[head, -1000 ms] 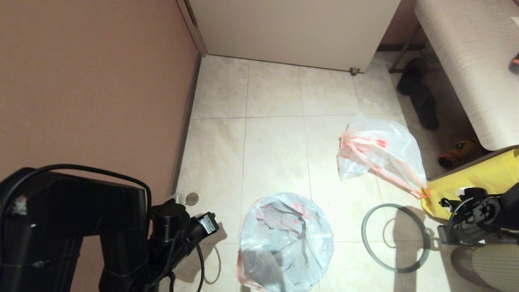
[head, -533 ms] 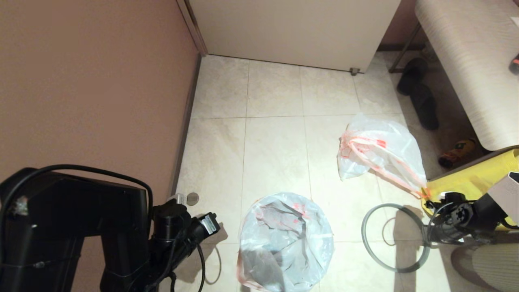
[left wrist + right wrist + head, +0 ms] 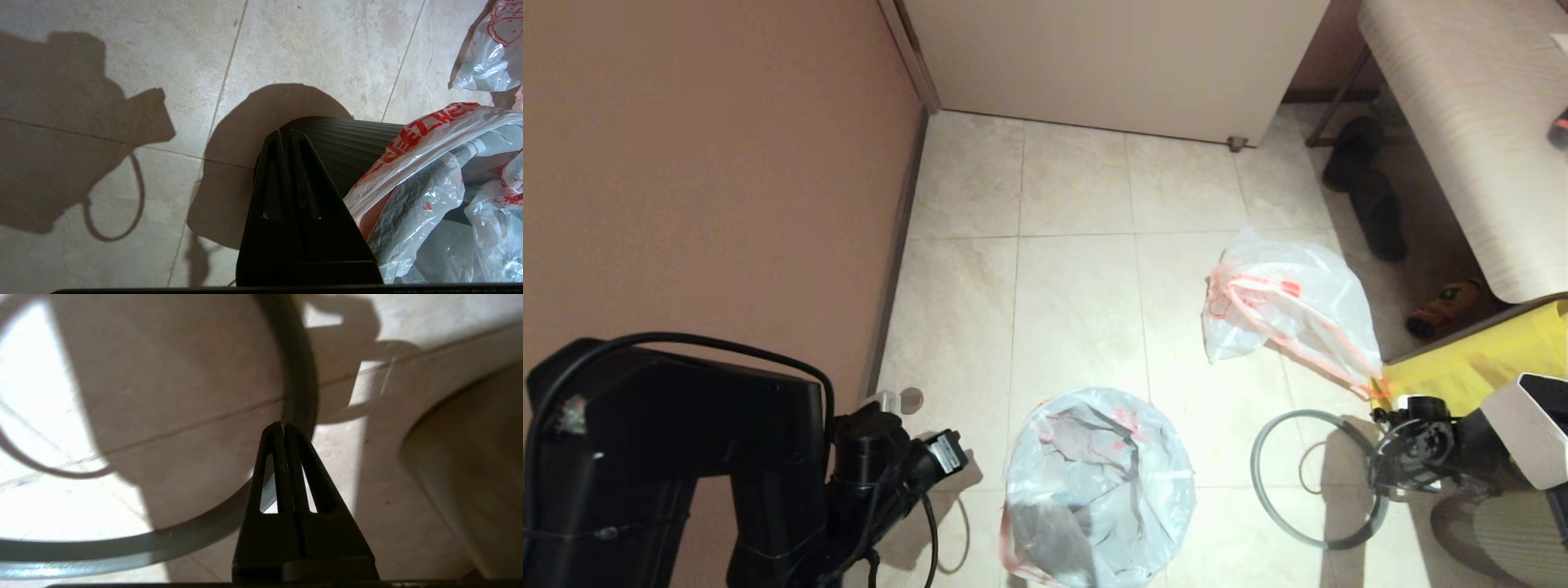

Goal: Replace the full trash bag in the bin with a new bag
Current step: Place the trash can ring on the trash can

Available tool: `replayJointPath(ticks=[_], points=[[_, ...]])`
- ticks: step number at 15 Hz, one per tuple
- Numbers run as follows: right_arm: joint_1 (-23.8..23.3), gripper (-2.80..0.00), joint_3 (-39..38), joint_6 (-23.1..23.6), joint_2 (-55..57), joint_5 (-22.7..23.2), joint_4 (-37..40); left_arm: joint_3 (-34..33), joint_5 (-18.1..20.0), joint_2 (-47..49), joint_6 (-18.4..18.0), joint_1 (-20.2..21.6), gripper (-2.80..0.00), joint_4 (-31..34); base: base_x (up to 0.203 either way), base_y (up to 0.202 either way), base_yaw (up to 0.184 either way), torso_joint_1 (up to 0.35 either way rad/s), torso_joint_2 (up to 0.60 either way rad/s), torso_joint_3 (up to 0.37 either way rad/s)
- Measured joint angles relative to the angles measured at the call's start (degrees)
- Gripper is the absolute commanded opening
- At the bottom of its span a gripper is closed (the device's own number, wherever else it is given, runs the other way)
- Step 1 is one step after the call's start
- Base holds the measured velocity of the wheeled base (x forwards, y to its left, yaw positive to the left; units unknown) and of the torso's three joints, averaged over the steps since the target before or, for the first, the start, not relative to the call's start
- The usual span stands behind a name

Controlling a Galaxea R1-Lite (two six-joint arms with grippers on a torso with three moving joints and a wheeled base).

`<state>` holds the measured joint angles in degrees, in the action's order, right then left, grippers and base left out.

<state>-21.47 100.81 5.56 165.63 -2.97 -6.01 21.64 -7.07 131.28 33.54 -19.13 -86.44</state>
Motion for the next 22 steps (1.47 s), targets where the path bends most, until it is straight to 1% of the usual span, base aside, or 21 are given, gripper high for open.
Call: replayJointPath(ticks=[2, 3, 5, 8, 14, 15, 19, 22], points=[[-0.58, -2.80, 1.59, 0.24, 0.93, 0.00, 0.00, 0.00, 0.00, 0.04, -0.13, 0.00, -2.80, 0.00, 0.000, 0.000, 0.000, 0.000, 0.00, 0.000], [-0.61, 0.00, 1.60, 0.28, 0.99, -0.02, -0.21, 0.02, 0.00, 0.06, -0.24, 0.00, -2.80, 0.00, 0.000, 0.000, 0.000, 0.000, 0.00, 0.000], [-0.82, 0.00, 0.71, 1.18, 0.64, 0.00, -2.32, 0.02, 0.00, 0.09, -0.27, 0.02, -2.80, 0.00, 0.000, 0.000, 0.000, 0.000, 0.00, 0.000], [-1.40, 0.00, 0.24, 1.61, 0.49, 0.02, -2.69, -0.06, 0.00, 0.11, -0.30, 0.13, -2.80, 0.01, 0.000, 0.000, 0.000, 0.000, 0.00, 0.000], [-2.02, 0.00, 2.78, 2.56, 4.26, 0.04, -2.83, -0.12, -0.09, 0.22, -0.77, 0.11, -2.80, 0.00, 0.000, 0.000, 0.000, 0.000, 0.00, 0.000], [-2.47, -2.80, 3.17, 2.60, 5.22, 0.18, -2.67, -0.17, -0.09, 0.23, -0.79, 0.06, -2.80, 0.00, 0.000, 0.000, 0.000, 0.000, 0.00, 0.000], [-3.00, -2.80, 3.41, 3.11, 7.79, 1.76, -2.16, -0.20, -0.29, 0.34, -0.88, 0.09, -2.80, 0.00, 0.000, 0.000, 0.000, 0.000, 0.00, 0.000], [-3.28, -2.80, 3.08, 2.96, 7.86, 1.80, 0.76, -0.11, -0.28, 0.37, -0.87, 0.09, -2.80, 0.00, 0.000, 0.000, 0.000, 0.000, 0.00, 0.000]])
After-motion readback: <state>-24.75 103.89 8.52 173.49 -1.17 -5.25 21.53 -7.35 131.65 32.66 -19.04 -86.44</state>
